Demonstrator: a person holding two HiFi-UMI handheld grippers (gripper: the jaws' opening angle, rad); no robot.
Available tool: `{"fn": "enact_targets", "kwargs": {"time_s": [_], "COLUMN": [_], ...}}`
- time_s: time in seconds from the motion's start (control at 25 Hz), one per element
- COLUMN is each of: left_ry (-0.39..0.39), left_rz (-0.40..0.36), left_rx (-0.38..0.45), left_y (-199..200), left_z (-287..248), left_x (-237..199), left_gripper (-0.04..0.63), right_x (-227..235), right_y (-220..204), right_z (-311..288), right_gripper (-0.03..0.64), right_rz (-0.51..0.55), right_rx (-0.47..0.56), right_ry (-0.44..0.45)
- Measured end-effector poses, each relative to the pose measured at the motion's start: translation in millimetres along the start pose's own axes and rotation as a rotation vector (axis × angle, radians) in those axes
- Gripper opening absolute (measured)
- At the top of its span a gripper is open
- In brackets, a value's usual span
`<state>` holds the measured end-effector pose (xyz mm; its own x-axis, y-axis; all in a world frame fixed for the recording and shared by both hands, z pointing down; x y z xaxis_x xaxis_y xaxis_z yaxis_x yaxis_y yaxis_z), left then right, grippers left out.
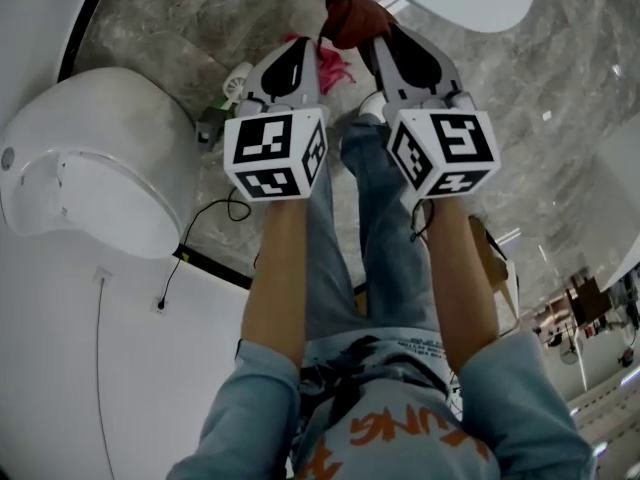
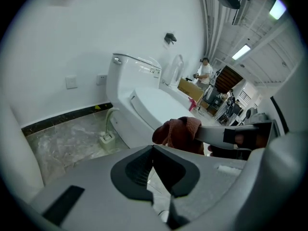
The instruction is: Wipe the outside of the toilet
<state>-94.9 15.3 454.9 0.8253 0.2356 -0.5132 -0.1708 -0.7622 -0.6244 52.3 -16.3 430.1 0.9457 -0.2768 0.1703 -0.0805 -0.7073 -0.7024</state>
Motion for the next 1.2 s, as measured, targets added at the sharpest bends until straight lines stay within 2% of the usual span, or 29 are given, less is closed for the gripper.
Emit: {"fn": "enact_targets", "kwargs": {"time_s": [0.32, 0.52, 0.84, 0.96, 1.2], "left_ry": [-0.039, -0.062, -0.059, -0.055, -0.042], "left_rz": [-0.007, -0.018, -0.026, -0.034, -0.057], "left_rx": [-0.070, -0.119, -0.151, -0.160, -0.183], "left_y": [2.9, 10.1, 30.0, 36.1, 38.3], "left_z": [-24.7, -28.7, -41.1, -43.8, -47.8], "left_x": [-37.7, -65.9, -114.8, -131.7, -150.7], "left_gripper": [-0.005, -0.005, -0.005, -0.006, -0.006], "right_x": [-8.6, -11.4, -26.7, -33.9, -32.1], "right_y": [-5.9, -10.4, 0.8, 2.6, 6.1], "right_z": [-55.5, -92.9, -148.9, -171.8, -198.7], "right_gripper": [0.052, 0.052, 0.052, 0.052, 0.052], "right_rz": [-0.021, -0.165, -0.245, -0.305, -0.391], "right_rx": [-0.040, -0.070, -0.072, -0.073, -0.063], "right_ry": [-0.063, -0.145, -0.182, -0.186, -0.243]}}
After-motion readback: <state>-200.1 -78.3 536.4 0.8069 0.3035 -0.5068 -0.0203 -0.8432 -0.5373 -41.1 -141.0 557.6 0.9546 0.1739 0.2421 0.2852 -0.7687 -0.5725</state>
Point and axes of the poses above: the fingertips, and each gripper's own axes: z backward along the fingers, x to its right, y out of its top, the point moved 7 cm from there along z, backward along the fingers, and after that the axes turned 11 degrees about -y, right-handed, at the moved point
